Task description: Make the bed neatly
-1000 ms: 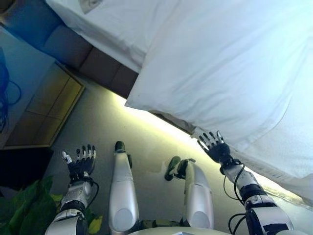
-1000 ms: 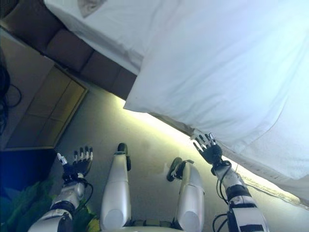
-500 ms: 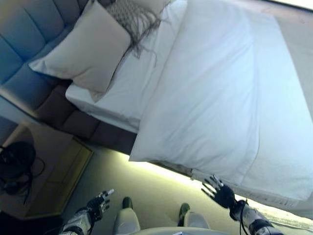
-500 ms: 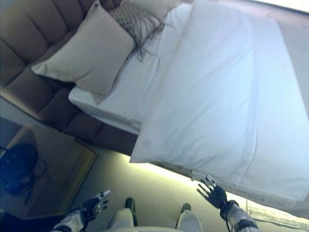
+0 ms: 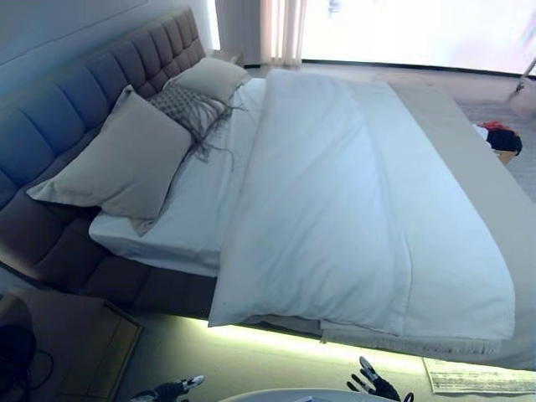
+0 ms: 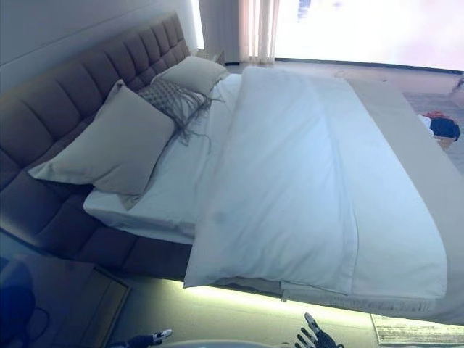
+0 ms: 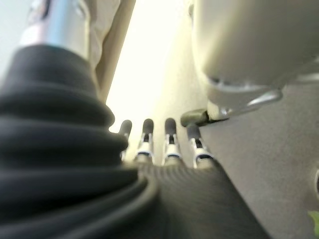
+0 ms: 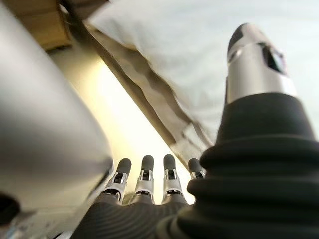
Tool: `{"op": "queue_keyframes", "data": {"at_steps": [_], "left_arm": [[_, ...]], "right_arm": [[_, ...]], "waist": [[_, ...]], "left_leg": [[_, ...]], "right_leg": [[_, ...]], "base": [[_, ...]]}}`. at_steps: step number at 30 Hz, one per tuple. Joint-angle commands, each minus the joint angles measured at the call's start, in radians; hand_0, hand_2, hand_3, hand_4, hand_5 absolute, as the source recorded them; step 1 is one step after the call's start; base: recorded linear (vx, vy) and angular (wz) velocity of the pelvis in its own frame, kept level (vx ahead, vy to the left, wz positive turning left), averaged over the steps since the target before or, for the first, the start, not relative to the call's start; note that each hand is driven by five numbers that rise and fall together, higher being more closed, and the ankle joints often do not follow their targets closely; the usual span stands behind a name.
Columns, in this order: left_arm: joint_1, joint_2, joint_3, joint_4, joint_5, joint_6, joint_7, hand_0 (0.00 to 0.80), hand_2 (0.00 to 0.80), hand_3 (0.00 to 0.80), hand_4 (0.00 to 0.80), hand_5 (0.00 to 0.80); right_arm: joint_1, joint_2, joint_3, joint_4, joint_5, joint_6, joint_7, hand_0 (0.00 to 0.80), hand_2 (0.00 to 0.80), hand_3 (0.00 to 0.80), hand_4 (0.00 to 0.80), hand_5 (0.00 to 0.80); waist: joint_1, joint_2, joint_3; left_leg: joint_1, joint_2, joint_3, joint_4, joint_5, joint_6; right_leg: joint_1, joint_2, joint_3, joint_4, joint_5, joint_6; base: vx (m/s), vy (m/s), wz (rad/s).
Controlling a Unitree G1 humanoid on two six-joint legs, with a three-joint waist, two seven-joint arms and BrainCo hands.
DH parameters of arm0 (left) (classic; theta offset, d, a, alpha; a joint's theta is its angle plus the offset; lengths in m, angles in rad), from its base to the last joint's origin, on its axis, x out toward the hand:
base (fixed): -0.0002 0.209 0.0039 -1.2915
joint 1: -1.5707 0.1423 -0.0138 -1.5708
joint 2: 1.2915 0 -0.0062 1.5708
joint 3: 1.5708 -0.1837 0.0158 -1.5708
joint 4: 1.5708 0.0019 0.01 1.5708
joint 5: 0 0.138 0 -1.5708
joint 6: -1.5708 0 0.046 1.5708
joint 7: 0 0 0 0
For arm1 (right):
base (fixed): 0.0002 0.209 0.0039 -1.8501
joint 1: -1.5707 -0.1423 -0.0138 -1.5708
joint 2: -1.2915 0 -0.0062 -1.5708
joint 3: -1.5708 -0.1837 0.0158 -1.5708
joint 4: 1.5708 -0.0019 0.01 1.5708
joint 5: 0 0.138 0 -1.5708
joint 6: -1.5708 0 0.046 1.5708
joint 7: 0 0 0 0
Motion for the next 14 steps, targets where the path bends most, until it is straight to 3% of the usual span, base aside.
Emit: {"op": "queue_keyframes", "data": {"at_steps": [1, 6, 9, 14], "left_arm": [[-0.027, -0.052, 0.006, 0.067, -0.031, 0.036, 0.03, 0.0, 0.0, 0.0, 0.0, 0.0], [-0.037, -0.089, -0.013, 0.056, -0.019, 0.011, 0.028, 0.0, 0.0, 0.0, 0.0, 0.0], [-0.052, -0.113, -0.076, 0.038, 0.068, 0.005, 0.013, 0.0, 0.0, 0.0, 0.0, 0.0], [-0.07, -0.115, -0.119, 0.028, 0.054, 0.031, -0.004, 0.0, 0.0, 0.0, 0.0, 0.0]], "right_arm": [[-0.068, 0.021, 0.003, 0.078, -0.197, -0.03, -0.062, 0.0, 0.0, 0.0, 0.0, 0.0], [-0.089, 0.044, 0.091, 0.062, -0.252, -0.004, -0.023, 0.0, 0.0, 0.0, 0.0, 0.0], [-0.093, 0.05, 0.137, 0.055, -0.283, 0.0, -0.015, 0.0, 0.0, 0.0, 0.0, 0.0], [-0.098, 0.044, 0.162, 0.049, -0.311, 0.011, -0.006, 0.0, 0.0, 0.0, 0.0, 0.0]], "waist": [[-0.008, 0.018, 0.037], [0.002, 0.003, 0.028], [0.0, -0.004, 0.023], [-0.006, -0.006, 0.024]], "left_leg": [[0.007, -0.042, 0.002, 0.023, -0.06, 0.07], [0.015, -0.037, -0.005, 0.041, -0.066, 0.072], [0.022, -0.031, -0.003, 0.041, -0.066, 0.074], [0.036, -0.026, 0.0, 0.035, -0.068, 0.075]], "right_leg": [[-0.017, 0.067, -0.003, 0.03, -0.019, -0.054], [-0.001, 0.075, 0.004, 0.03, -0.021, -0.066], [0.003, 0.079, 0.008, 0.034, -0.024, -0.067], [0.013, 0.082, 0.009, 0.032, -0.027, -0.064]], "base": [[0.063, -0.019, -0.22], [0.055, -0.025, -0.12], [0.038, -0.026, -0.11], [0.025, -0.021, -0.05]]}}
